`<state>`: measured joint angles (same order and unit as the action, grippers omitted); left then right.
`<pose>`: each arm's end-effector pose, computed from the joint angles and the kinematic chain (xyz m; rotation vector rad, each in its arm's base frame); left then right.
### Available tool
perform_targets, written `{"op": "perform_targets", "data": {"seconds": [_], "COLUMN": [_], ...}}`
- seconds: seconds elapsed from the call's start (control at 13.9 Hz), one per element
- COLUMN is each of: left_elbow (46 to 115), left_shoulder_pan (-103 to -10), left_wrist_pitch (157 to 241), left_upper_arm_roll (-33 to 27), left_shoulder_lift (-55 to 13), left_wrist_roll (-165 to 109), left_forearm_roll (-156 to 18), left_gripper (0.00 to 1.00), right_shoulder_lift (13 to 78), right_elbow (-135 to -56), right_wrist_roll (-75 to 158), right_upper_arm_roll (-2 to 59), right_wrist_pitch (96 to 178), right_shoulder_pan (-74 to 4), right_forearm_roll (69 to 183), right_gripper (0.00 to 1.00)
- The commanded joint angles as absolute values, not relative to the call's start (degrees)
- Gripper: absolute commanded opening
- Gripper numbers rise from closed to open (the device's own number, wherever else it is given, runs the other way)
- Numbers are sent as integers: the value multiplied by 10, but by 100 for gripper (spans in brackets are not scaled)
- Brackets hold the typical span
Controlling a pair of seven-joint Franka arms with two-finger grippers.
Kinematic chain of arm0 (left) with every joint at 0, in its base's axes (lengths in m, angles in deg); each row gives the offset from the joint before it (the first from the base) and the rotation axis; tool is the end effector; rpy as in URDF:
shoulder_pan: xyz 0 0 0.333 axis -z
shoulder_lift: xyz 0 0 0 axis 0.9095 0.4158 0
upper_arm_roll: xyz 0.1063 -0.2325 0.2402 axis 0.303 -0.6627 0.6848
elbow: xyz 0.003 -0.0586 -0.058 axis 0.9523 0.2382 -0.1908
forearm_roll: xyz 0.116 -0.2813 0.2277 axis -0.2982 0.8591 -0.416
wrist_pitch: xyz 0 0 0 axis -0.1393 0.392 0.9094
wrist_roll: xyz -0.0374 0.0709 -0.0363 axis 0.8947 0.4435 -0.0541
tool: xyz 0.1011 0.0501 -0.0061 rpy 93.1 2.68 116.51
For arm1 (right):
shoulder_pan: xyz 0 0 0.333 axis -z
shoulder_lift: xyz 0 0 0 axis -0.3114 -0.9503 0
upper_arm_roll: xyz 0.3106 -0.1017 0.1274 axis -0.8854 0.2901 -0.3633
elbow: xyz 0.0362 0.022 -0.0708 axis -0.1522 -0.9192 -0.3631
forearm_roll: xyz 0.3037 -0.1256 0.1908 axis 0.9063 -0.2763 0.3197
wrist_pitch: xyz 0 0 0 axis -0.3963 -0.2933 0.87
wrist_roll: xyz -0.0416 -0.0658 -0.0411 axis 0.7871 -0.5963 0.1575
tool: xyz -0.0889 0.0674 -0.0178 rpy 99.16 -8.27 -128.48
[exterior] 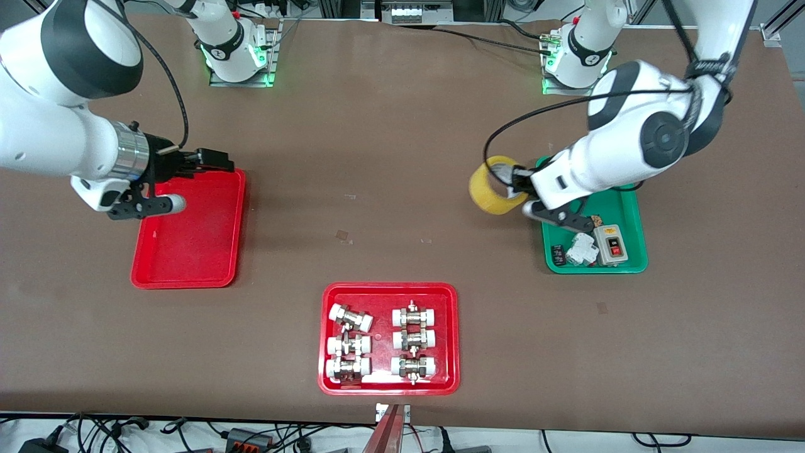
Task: Left arm passes tape to right arm into tray
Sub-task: 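Lift the tape with the left gripper while the right gripper advances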
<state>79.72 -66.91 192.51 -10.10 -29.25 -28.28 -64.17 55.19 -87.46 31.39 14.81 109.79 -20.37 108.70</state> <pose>0.5771 -0.2449 0.4506 2.8036 -0.2755 -0.2400 0.5820 0.1371 0.5223 -2.7727 -0.0761 0.4517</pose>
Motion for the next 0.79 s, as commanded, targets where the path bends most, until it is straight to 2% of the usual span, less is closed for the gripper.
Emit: {"op": "perform_targets", "data": {"seconds": [0.0, 0.29, 0.43, 0.58, 0.72], "left_elbow": [733, 723, 685, 609, 585], "left_shoulder_pan": [-632, -599, -561, -538, -502], "left_wrist_pitch": [1962, 2018, 2029, 2031, 2048], "left_upper_arm_roll": [-105, -107, -106, -107, -100], "left_shoulder_lift": [-227, -176, -138, -75, -57], "left_wrist_roll": [-300, -376, -397, -410, -452], "left_forearm_roll": [-635, -622, -618, -572, -532], "left_gripper": [0, 0, 0, 0, 0], "right_shoulder_lift": [521, 486, 463, 444, 423], "right_elbow": [-868, -868, -868, -869, -869], "right_wrist_roll": [322, 352, 398, 429, 460], "right_upper_arm_roll": [150, 149, 149, 149, 149], "right_wrist_pitch": [1109, 1156, 1182, 1206, 1232], "right_shoulder_pan": [-203, -211, -219, -230, -243], "right_forearm_roll": [1158, 1241, 1279, 1303, 1319], "right_gripper": [100, 100, 100, 100, 100]}}
